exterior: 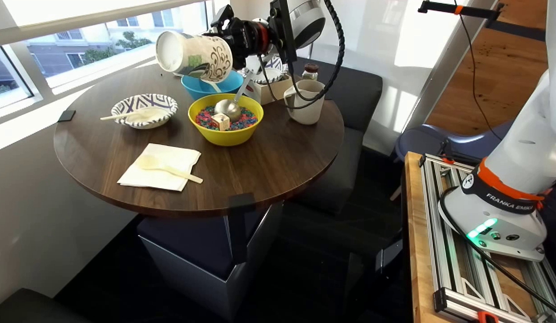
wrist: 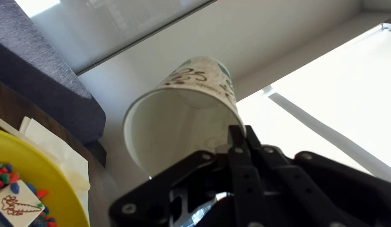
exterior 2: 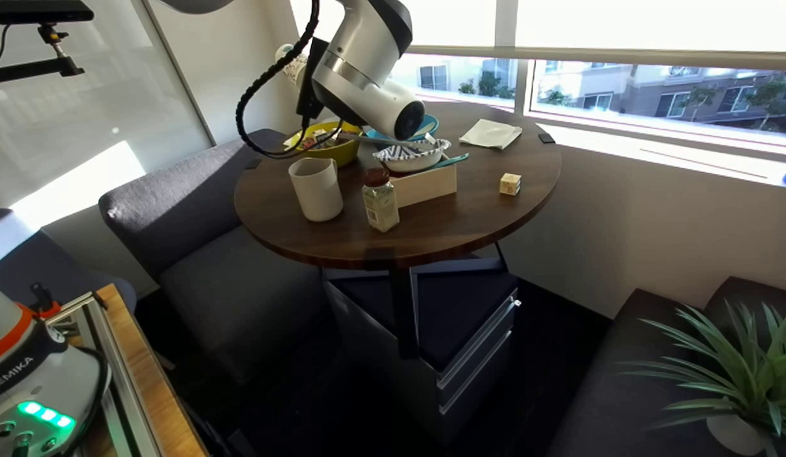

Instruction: Pour the contents from the cup into the yellow bowl

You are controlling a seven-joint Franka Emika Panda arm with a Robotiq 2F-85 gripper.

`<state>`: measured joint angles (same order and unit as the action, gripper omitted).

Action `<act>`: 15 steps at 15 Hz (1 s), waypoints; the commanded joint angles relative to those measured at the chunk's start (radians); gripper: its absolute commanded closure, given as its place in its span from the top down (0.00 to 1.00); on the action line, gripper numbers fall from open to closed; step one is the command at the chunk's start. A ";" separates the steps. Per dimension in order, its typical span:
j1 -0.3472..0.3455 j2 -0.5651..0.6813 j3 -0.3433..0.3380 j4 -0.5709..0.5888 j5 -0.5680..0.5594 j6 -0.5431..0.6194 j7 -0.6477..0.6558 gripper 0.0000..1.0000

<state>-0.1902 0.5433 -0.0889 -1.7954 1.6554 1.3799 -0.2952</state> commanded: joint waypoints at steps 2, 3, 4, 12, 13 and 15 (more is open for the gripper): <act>0.067 -0.063 -0.025 0.074 -0.128 0.049 0.079 0.01; 0.080 -0.086 -0.021 0.094 -0.159 0.060 0.107 0.01; 0.092 -0.099 -0.018 0.120 -0.198 0.065 0.135 0.01; 0.138 -0.059 0.005 0.398 -0.583 0.021 0.253 0.01; 0.141 -0.043 0.009 0.429 -0.635 0.022 0.243 0.01; 0.145 0.000 0.020 0.499 -0.736 0.017 0.238 0.01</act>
<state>-0.0529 0.4565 -0.0807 -1.4289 1.0482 1.4249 -0.0649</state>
